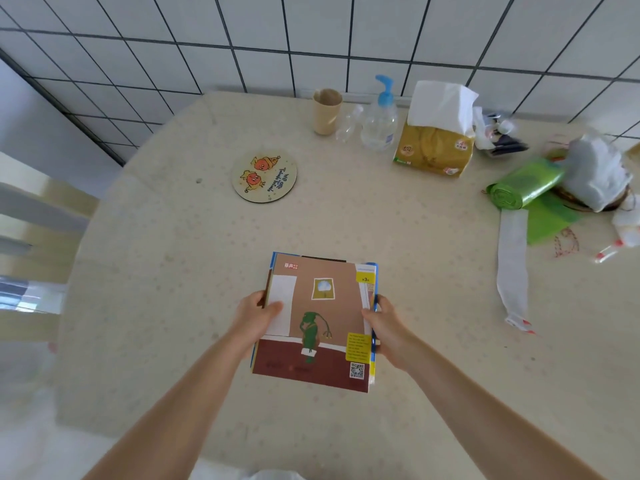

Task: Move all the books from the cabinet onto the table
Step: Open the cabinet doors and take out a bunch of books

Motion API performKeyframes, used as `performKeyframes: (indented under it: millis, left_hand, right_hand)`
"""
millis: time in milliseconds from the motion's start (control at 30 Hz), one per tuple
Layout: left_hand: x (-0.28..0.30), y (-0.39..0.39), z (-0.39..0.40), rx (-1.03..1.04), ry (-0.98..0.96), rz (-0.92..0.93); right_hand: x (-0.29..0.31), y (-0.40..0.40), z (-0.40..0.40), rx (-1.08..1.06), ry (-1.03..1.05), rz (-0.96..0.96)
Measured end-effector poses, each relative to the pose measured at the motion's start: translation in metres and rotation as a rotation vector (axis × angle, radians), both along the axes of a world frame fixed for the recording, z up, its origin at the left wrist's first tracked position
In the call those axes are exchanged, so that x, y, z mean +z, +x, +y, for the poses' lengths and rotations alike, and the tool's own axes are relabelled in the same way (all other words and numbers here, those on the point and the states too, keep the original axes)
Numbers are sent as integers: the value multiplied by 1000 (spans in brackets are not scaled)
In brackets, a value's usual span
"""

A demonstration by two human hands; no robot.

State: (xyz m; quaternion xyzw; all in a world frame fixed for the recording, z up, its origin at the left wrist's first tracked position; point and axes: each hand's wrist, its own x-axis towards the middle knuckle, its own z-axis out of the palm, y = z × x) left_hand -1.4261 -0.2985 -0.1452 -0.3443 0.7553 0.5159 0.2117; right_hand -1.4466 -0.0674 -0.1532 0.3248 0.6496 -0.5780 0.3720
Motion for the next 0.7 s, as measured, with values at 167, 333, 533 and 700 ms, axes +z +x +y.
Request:
performKeyframes:
  millis: [167,333,533,700]
  left_hand:
    - [-2,-1,2,6,-17,2]
    - [-5,3,3,-43,-135,28]
    - [4,9,0,-6,-145,85]
    - [10,21,0,-105,-156,153]
  right_hand:
    - [-3,-3,-2,10,56,97]
    - [-2,5,2,98,152,145]
    - [5,20,-1,167,201,190]
    - [13,47,-1,168,276,243]
